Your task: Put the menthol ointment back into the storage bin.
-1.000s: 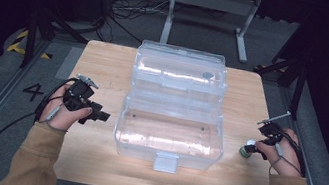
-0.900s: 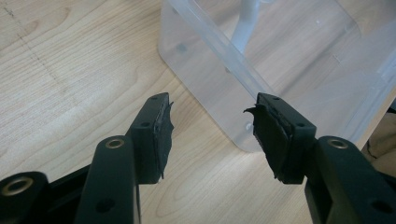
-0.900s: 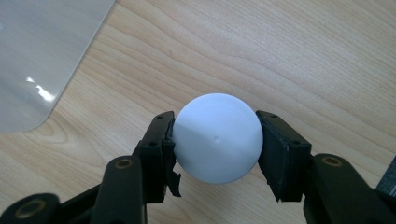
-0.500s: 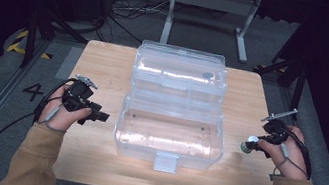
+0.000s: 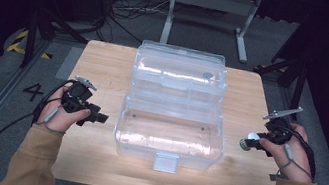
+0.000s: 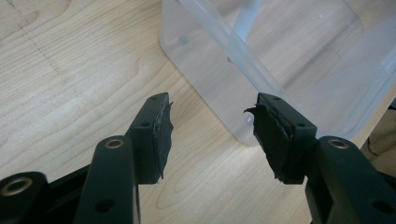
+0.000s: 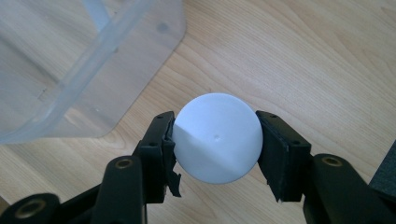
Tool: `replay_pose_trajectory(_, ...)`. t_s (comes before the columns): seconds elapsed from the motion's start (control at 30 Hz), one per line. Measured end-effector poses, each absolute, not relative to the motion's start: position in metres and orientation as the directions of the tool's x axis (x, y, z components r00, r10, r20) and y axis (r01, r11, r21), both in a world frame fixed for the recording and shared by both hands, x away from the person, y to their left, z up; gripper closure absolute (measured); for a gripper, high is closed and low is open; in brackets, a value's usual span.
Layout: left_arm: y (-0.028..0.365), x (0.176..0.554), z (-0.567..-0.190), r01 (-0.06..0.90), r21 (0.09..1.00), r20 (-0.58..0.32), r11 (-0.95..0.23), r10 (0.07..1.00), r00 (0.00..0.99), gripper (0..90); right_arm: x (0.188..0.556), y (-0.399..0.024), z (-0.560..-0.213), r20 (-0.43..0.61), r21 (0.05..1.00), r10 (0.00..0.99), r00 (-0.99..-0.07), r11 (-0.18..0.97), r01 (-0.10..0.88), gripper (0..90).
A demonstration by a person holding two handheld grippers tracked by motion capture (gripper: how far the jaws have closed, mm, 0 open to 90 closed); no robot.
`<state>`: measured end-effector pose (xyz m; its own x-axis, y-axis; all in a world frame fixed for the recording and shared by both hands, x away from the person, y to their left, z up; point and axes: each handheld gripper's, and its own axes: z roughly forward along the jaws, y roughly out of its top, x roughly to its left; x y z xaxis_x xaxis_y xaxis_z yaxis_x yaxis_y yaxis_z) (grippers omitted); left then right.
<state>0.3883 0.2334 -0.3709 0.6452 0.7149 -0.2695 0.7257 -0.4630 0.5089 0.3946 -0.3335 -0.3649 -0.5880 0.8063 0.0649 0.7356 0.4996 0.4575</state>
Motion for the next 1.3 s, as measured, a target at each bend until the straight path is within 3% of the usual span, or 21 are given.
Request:
replay_pose_trajectory(0.7,0.243,0.375,-0.374,0.750,0.497,-0.271,-0.436,0.743,0.611,46.9,0.397,-0.306,-0.344,0.042,0.456,0.722,-0.691,0.601,0.656,50.1)
replay_pose_trajectory(1.3,0.244,0.378,-0.374,0.747,0.499,-0.274,-0.440,0.738,0.617,46.8,0.399,-0.279,-0.314,0.046,0.462,0.576,-0.816,0.712,0.528,50.1)
